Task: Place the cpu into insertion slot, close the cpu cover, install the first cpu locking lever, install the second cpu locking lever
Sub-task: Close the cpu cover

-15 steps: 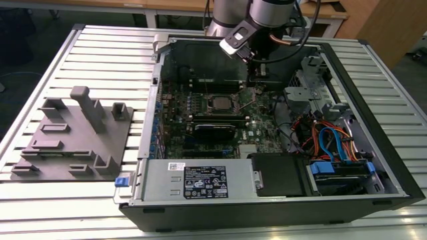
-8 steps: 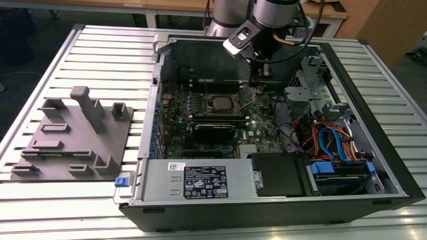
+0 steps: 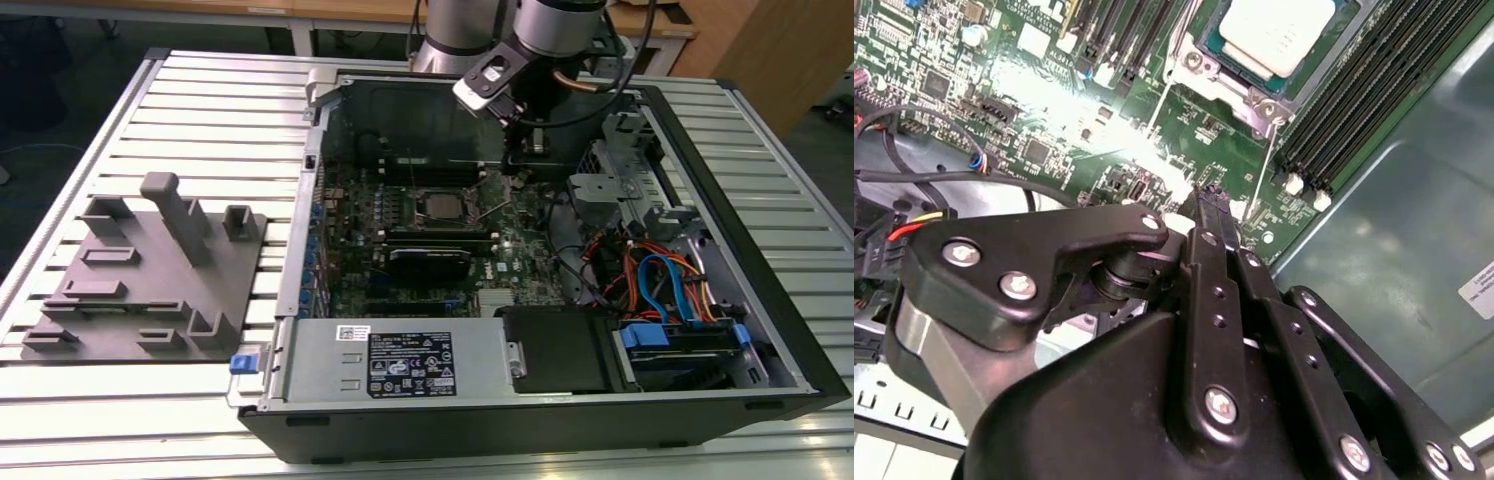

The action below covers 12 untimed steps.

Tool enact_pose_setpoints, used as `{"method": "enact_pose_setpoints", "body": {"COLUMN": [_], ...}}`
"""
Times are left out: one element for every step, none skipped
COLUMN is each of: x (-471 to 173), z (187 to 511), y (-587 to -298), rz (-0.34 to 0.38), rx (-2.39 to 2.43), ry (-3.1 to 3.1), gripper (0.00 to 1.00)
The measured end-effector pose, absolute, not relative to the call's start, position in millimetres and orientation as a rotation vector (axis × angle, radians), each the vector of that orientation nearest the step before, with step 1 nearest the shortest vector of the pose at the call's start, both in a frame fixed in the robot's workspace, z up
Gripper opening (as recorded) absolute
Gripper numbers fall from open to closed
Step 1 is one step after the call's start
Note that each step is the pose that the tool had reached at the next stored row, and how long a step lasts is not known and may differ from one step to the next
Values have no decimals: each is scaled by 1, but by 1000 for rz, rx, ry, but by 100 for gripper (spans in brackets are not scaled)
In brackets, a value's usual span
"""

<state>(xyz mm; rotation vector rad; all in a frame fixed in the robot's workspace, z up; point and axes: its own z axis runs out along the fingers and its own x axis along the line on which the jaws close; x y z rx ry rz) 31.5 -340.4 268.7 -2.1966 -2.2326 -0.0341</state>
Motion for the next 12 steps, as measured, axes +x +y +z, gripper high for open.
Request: {"method": "enact_pose_setpoints", "body": {"x": [32,32,32,32,32,33,34,35,37,38,39,40], "z": [269,269,269,269,268,268,268,268,268,268,267,267], "y": [-340,-340,-340,-340,-340,-340,-340,-340,-340,-340,-340,-340], "rz": [-32,-31,-31,-32,-32,-31,-29,-28,-27,-26,-25,-25], "rx": [-2196,-2196,-2196,-2196,-2195,-2195,-2196,-2196,-2195,-2195,-2195,-2195], "ry": [-2232,-2232,-2232,-2231,-2231,-2231,-2230,-2230,-2230,-2229,-2229,-2229], "gripper": [10,10,10,10,10,10,10,10,10,10,10,10]}}
